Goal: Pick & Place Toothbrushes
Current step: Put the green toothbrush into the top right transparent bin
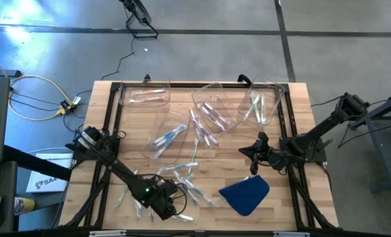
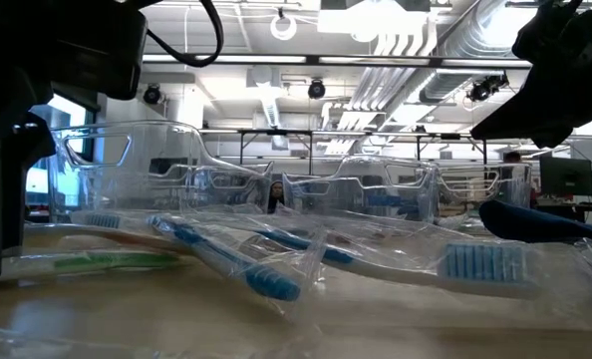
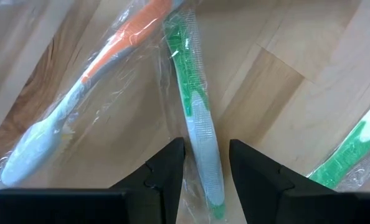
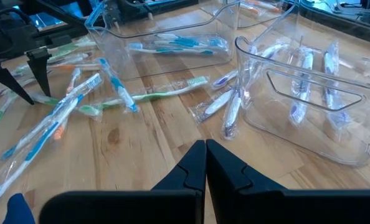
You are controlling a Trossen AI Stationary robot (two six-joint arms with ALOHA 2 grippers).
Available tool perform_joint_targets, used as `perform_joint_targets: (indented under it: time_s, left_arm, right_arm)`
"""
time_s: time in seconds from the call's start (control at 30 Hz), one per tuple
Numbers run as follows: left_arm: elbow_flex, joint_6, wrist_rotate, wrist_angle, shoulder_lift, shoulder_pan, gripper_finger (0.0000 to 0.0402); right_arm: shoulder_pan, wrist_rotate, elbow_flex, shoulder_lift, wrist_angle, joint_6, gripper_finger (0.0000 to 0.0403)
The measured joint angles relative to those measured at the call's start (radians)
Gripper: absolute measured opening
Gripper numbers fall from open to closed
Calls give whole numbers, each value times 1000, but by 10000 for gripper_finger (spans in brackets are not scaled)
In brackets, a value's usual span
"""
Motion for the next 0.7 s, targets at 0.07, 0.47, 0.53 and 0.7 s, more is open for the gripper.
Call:
perform_joint_targets:
  time_s: [0.07, 0.47, 0.53, 0.7]
  left_arm:
    - [0, 0, 1, 1, 0, 4, 129]
    - [-2, 1, -62, 2, 2, 6, 129]
    - [-2, 1, -62, 2, 2, 6, 129]
    - [-2, 1, -62, 2, 2, 6, 129]
  right_arm:
    - [0, -5, 0, 0, 0, 0, 3]
    - [0, 1, 0, 0, 0, 18, 3]
    - [0, 1, 0, 0, -1, 18, 3]
    - [0, 1, 0, 0, -3, 18, 3]
